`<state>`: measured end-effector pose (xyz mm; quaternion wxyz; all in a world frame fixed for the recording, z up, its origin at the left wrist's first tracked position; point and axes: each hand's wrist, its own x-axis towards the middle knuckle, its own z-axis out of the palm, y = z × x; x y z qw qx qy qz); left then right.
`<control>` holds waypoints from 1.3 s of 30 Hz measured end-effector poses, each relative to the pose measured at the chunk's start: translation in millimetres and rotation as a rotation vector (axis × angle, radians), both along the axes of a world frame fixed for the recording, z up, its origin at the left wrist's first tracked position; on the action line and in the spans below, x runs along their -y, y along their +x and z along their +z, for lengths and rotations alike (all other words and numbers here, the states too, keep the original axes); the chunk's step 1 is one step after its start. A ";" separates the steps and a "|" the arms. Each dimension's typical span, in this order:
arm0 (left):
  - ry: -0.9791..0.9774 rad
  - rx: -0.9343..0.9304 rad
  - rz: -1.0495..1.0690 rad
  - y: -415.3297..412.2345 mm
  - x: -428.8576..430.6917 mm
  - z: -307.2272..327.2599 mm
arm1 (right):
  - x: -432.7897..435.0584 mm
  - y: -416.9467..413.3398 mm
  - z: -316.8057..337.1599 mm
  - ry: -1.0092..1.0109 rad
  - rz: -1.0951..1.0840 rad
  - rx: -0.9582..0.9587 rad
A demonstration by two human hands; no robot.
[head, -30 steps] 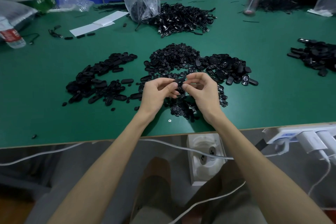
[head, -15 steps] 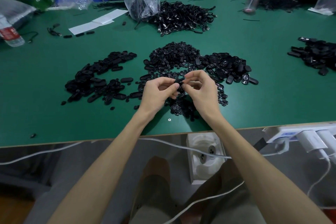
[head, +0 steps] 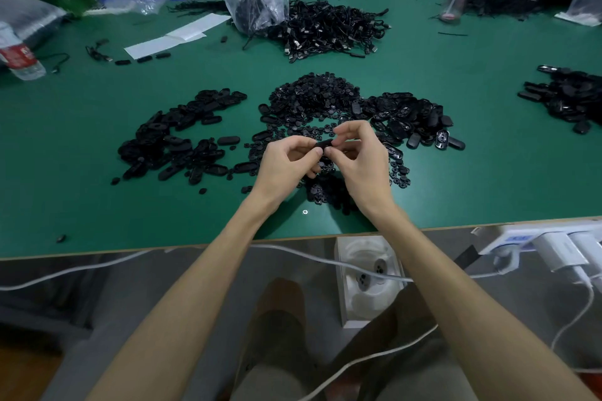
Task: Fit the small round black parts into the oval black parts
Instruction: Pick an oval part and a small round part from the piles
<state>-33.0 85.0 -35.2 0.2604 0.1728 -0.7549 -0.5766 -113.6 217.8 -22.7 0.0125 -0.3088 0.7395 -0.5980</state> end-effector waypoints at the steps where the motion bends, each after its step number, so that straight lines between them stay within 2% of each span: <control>1: -0.009 0.005 -0.001 0.1 -0.2 0.5 | 0.3 0.5 -0.1 0.004 -0.001 -0.018; 8: -0.090 0.054 0.015 -0.4 -2.9 1.8 | -0.6 3.2 -0.5 0.014 0.008 -0.138; 26: -0.127 0.018 -0.007 1.1 -5.3 2.8 | 1.1 0.0 -3.3 -0.024 -0.070 -0.011; 31: -0.124 0.030 0.006 0.7 -5.1 2.4 | 2.0 2.0 -3.4 0.041 -0.082 -0.087; 39: -0.086 0.034 0.043 -0.4 -2.2 -0.3 | 4.2 11.3 -6.4 0.169 -0.059 -0.329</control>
